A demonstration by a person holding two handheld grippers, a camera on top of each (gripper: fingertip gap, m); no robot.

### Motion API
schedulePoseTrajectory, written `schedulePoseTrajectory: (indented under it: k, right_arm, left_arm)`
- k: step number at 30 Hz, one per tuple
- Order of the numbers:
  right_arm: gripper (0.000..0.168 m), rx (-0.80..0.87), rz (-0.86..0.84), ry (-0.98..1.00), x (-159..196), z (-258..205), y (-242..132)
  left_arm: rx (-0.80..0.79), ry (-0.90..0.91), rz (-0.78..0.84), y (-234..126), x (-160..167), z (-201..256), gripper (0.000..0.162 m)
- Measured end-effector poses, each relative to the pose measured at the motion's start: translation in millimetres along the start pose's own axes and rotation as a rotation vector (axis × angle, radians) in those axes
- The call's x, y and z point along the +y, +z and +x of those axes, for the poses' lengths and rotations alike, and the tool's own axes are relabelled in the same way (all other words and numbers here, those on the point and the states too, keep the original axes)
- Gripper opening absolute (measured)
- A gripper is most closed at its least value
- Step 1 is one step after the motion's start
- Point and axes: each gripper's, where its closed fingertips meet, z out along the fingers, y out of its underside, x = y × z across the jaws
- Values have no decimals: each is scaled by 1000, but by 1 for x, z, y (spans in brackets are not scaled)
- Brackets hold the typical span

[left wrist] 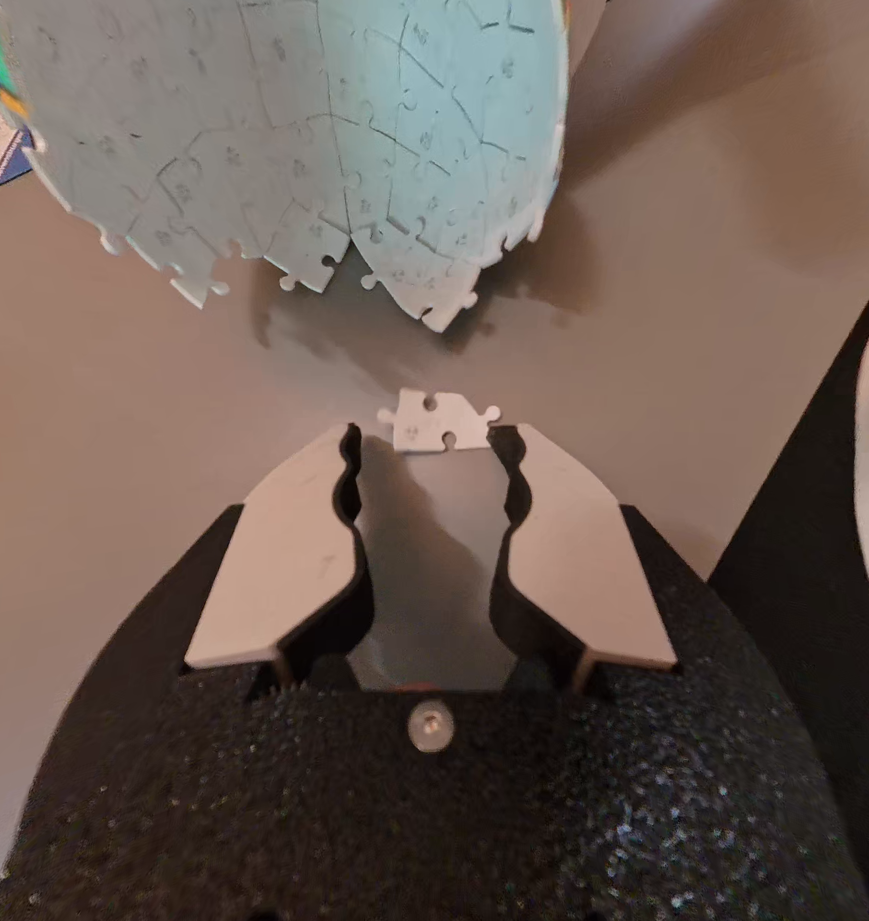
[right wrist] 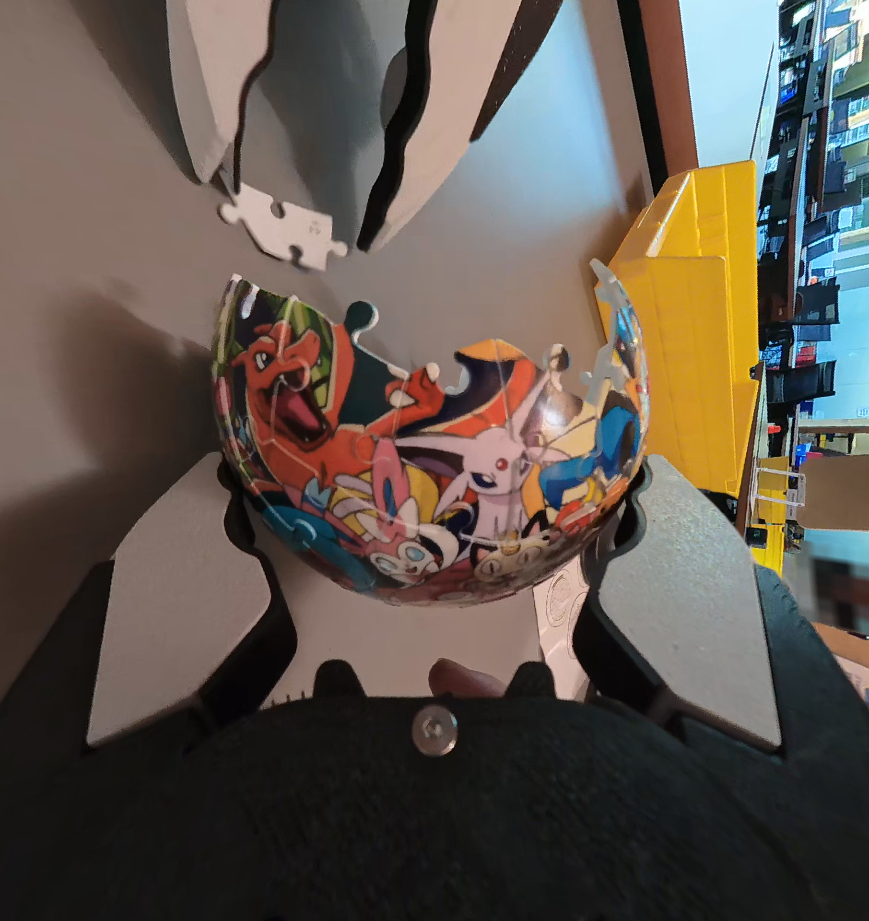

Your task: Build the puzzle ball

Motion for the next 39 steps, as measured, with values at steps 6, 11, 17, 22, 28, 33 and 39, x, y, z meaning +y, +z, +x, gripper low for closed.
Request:
schedulePoseTrajectory:
  k: [6,11,17,22,28,33,39]
  right_arm:
    - [142,-3,5,-30,-6,-2,0]
    - [142,-3,8,-29,-6,-2,0]
    - [142,-2,12,-31,-5,-2,0]
    - [142,-2,33,-21,-7,-2,0]
    - [142,-13,46,-8,-6,-3,-1]
    - [142,-38,43,-35,-11,-7,-6]
    - [146,-53,9,-80,-17,-12,-5]
  left_arm:
    - [-56,-75,-12,-1,3,-10,51]
    - [-109,-108,-23,-10,14,-21,55]
    - [-152,-160,-22,-19,22,-26,56]
    - [-124,-164,-4,-14,19,-18,52]
    - [-152,-190,-17,-15,22,-24,51]
    - [-209,-212,-8,-21,17,-31,51]
    - [-313,-343,66,-22,-5,-47,66]
